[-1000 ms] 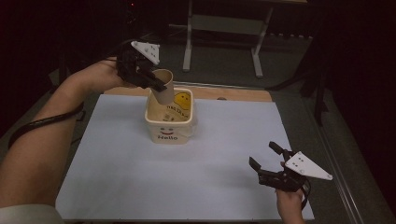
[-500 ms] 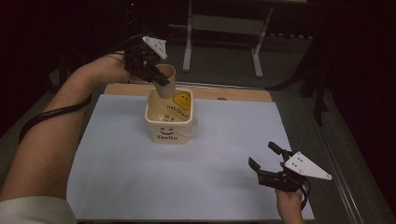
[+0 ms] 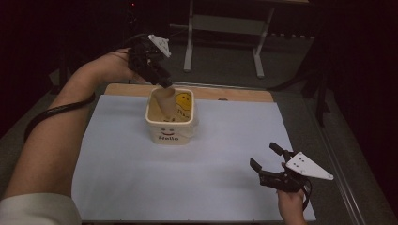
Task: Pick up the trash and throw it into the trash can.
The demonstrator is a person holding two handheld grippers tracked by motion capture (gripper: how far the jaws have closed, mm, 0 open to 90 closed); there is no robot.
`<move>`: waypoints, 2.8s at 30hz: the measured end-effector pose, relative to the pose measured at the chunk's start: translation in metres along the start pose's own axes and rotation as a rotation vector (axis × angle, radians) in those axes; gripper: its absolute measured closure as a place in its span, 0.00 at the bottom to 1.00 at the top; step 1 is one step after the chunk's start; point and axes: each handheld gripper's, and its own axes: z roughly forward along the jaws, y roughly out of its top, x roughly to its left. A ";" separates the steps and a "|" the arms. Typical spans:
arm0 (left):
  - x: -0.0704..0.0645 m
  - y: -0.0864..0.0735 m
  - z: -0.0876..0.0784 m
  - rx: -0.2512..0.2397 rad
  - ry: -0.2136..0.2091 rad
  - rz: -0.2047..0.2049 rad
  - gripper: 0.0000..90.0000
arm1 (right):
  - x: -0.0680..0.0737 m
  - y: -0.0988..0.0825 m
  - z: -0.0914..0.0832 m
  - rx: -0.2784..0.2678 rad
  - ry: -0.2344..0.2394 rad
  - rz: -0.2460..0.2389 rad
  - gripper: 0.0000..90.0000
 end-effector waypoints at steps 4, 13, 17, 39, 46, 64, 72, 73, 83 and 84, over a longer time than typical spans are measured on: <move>-0.002 0.000 -0.006 -0.009 0.011 -0.020 0.59 | 0.000 0.000 0.000 -0.003 -0.001 -0.003 0.14; -0.012 -0.005 -0.018 -0.031 0.041 -0.039 0.39 | 0.001 0.000 0.000 0.000 0.000 0.003 0.14; -0.017 -0.011 -0.022 -0.041 0.044 -0.055 0.30 | 0.001 0.001 0.000 0.000 0.000 0.000 0.14; -0.054 -0.068 -0.039 -0.155 0.037 -0.092 0.02 | 0.004 0.002 0.002 0.007 0.004 -0.008 0.14; -0.074 -0.088 -0.030 -0.179 0.007 -0.099 0.02 | 0.005 0.002 0.002 0.006 0.007 -0.008 0.14; -0.115 -0.135 -0.010 -0.233 -0.021 -0.135 0.02 | 0.006 0.002 0.002 0.008 0.007 -0.017 0.15; -0.134 -0.158 0.003 -0.252 -0.023 -0.166 0.02 | 0.007 0.002 0.002 0.006 0.007 -0.014 0.14; -0.135 -0.160 0.004 -0.250 -0.021 -0.168 0.02 | 0.007 0.002 0.002 0.006 0.007 -0.015 0.14; -0.156 -0.177 0.015 -0.272 -0.030 -0.202 0.02 | 0.007 0.001 0.003 0.016 0.009 -0.018 0.15; -0.159 -0.179 0.016 -0.280 -0.024 -0.205 0.02 | 0.007 0.001 0.003 0.017 0.009 -0.020 0.14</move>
